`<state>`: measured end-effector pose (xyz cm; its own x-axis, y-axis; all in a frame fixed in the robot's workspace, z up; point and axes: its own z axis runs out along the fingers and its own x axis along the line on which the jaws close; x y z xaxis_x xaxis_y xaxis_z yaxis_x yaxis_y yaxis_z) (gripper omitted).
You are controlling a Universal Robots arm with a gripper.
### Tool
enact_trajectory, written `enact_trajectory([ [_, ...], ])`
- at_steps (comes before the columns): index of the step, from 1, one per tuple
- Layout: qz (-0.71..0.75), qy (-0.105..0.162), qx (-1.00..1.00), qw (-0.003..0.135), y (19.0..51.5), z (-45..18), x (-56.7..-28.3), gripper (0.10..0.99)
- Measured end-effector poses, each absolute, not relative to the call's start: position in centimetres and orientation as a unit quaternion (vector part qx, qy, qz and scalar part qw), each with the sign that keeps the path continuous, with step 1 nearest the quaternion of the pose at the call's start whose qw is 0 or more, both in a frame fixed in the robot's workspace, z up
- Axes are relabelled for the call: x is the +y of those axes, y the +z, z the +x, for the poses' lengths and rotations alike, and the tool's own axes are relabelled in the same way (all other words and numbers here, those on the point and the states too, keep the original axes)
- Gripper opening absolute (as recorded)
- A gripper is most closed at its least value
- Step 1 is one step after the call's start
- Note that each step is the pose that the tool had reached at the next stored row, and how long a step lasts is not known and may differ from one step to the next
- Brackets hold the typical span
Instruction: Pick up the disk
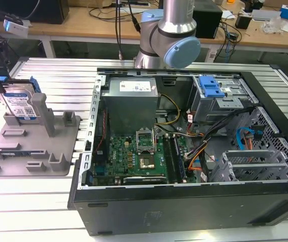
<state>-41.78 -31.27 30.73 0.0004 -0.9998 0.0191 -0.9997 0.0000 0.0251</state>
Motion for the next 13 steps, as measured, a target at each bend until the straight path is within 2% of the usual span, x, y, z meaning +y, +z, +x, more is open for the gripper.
enact_trajectory([
  [13,0.707,-0.002,-0.707,0.016,30.06,-41.82,-31.27,0.482],
])
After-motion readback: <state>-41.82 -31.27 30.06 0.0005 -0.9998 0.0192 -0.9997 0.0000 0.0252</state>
